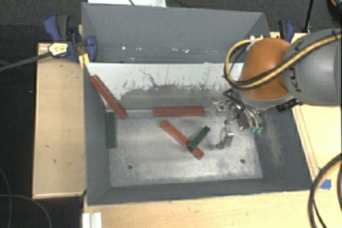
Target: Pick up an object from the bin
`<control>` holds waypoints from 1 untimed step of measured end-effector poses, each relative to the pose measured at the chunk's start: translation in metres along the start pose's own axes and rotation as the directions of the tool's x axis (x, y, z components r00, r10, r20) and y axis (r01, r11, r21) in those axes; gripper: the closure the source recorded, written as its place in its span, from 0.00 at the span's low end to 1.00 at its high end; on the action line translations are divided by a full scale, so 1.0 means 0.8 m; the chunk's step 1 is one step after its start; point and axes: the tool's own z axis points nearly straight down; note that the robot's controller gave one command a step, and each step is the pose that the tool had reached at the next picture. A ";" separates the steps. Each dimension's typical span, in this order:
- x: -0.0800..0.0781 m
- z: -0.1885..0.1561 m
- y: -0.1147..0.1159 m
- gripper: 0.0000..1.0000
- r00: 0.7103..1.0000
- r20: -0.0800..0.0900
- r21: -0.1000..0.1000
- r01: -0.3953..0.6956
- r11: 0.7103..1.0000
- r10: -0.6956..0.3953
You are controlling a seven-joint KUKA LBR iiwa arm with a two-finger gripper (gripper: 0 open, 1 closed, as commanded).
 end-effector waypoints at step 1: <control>0.008 0.023 0.060 0.00 0.998 -0.002 -0.002 0.063 0.998 -0.063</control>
Offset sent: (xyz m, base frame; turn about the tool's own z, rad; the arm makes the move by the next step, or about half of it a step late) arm -0.0086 0.0445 -0.0177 -0.0562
